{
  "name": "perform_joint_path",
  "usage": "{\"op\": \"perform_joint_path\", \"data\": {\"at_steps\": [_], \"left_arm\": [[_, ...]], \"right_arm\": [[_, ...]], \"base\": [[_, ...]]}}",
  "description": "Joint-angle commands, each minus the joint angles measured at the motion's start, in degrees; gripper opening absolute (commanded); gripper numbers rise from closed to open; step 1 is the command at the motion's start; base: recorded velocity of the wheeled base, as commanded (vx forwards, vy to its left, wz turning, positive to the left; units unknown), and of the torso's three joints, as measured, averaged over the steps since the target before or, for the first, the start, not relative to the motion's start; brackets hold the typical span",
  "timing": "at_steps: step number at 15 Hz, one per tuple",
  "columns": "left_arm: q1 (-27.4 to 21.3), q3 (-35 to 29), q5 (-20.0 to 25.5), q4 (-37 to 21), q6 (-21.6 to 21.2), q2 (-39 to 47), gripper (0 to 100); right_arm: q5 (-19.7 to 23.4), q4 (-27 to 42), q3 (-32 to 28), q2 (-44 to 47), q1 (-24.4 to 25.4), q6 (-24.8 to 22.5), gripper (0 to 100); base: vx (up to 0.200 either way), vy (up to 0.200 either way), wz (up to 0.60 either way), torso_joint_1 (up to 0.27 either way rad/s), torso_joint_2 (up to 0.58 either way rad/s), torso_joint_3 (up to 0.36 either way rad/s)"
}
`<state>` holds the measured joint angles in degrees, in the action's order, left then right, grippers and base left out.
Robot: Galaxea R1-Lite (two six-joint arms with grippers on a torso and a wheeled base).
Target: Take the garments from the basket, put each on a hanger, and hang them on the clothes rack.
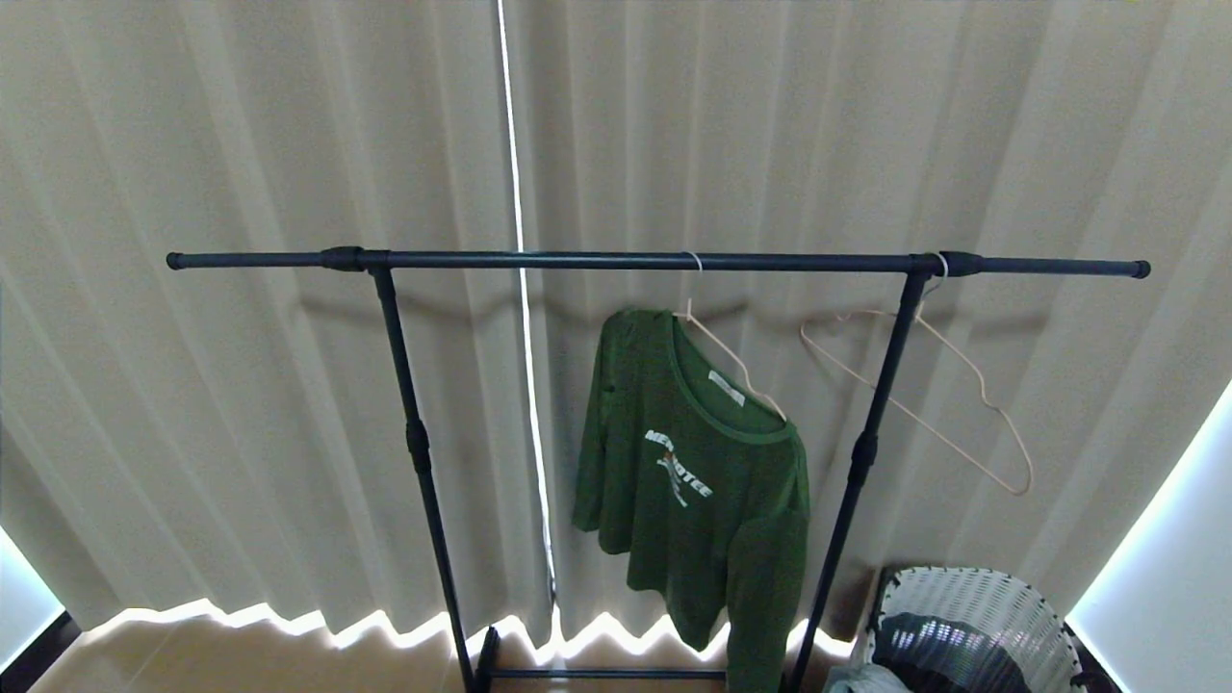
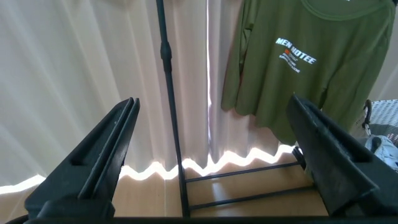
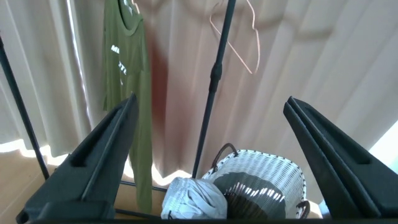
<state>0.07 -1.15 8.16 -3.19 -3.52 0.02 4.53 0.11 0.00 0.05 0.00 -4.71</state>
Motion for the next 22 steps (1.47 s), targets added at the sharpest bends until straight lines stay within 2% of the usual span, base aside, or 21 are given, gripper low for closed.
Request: {"op": "perform_joint_path", "data": {"at_steps": [1,4,15,18,22], "left_arm": [[0.01,0.00,0.02,-0.15,0.01,-0.02,100],[0.01,0.00,-0.07,-0.06,0.01,-0.02,100],[0.01,-0.08,-0.07,-0.06,0.18,-0.02,100],[0.01,-0.08,-0.07,-0.06,0.18,-0.02,100],[0.01,-0.08,-0.07,-0.06,0.18,-0.02,100]], "right_arm": [[0.04,0.15,0.00,-0.05,0.00,-0.04,100],[0.04,0.15,0.00,-0.05,0.00,-0.04,100],[0.04,0.15,0.00,-0.05,0.00,-0.04,100],[-0.05,0.15,0.00,-0.05,0.00,0.05,100],[-0.05,0.15,0.00,-0.05,0.00,-0.04,100]], "base": [[0.000,0.000,0.00,-0.085,0.16,0.090],[0.000,0.000,0.00,-0.196,0.44,0.220],[0.000,0.000,0.60,-0.220,0.50,0.281],[0.000,0.000,0.00,-0.149,0.39,0.230],[0.000,0.000,-0.15,-0.025,0.06,0.042]]}}
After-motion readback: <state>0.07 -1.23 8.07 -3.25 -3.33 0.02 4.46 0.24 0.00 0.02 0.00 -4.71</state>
